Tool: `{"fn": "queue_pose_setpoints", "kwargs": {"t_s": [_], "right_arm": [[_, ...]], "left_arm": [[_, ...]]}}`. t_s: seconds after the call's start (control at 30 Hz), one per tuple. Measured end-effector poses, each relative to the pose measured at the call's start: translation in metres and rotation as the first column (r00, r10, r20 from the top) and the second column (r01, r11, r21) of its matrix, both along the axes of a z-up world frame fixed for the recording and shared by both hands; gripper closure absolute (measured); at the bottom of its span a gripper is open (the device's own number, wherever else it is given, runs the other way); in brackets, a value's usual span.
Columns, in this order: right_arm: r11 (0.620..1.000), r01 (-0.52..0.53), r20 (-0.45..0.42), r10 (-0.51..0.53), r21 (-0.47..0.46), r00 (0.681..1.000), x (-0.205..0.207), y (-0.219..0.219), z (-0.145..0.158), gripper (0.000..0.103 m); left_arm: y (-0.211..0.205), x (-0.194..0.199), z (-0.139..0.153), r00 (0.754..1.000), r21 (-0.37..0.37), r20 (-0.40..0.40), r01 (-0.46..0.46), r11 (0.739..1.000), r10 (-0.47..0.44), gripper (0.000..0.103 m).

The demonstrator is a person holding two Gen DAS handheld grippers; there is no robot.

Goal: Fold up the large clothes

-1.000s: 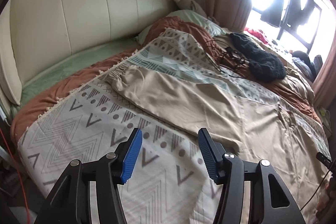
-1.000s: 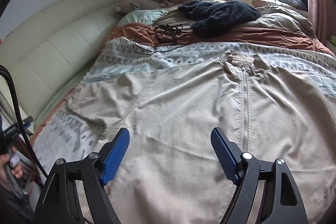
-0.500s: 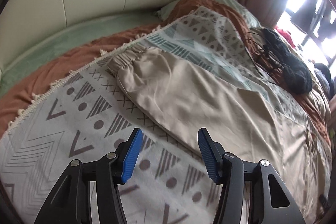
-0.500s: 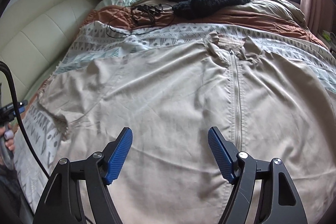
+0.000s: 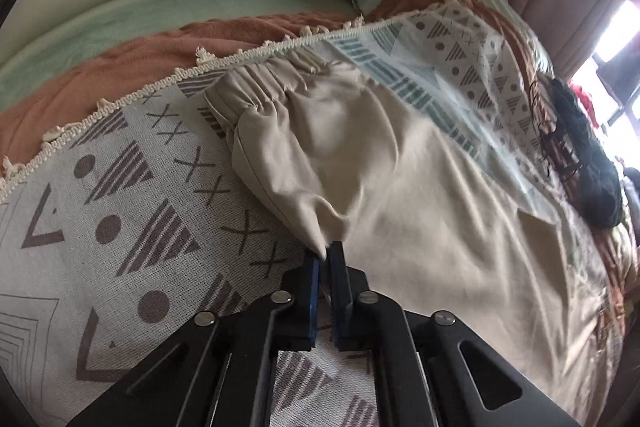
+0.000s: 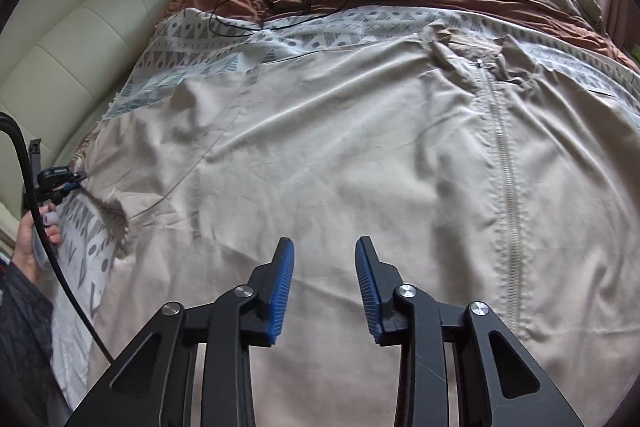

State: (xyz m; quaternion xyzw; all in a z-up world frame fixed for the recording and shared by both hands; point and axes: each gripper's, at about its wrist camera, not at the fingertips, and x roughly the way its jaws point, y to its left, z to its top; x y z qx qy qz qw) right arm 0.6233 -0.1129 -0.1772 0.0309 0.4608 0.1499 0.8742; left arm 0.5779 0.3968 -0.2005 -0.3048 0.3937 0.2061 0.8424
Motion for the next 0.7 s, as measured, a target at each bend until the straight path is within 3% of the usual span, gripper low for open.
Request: {"fn": "queue_pose_setpoints", "kwargs": {"t_s": [0.1, 0.2, 0.47, 0.7], "right_arm": [[0.998, -0.054, -0.017, 0.054, 0.045, 0.998, 0.003, 0.023, -0.002, 0.088], [0.99, -0.105, -0.031, 0.108, 0.096, 0.994, 0.008, 0.049, -0.003, 0.089], [0.947, -0.203, -0.098, 0.233, 0.25, 0.968, 0.02, 0.126, -0.016, 0.093], [0.94, -0.21, -0.161, 0.259, 0.268, 0.952, 0.032, 0.169, -0.04, 0.095]], "left_arm": [[-0.007, -0.005, 0.03, 0.998, 0.055, 0.054, 0.04, 0.998, -0.043, 0.101], [-0.015, -0.011, 0.069, 0.99, 0.09, 0.11, 0.078, 0.993, -0.088, 0.101], [-0.054, -0.013, 0.162, 0.964, 0.172, 0.167, 0.18, 0.968, -0.209, 0.101], [-0.105, -0.018, 0.221, 0.923, 0.222, 0.216, 0.272, 0.937, -0.319, 0.101]]}}
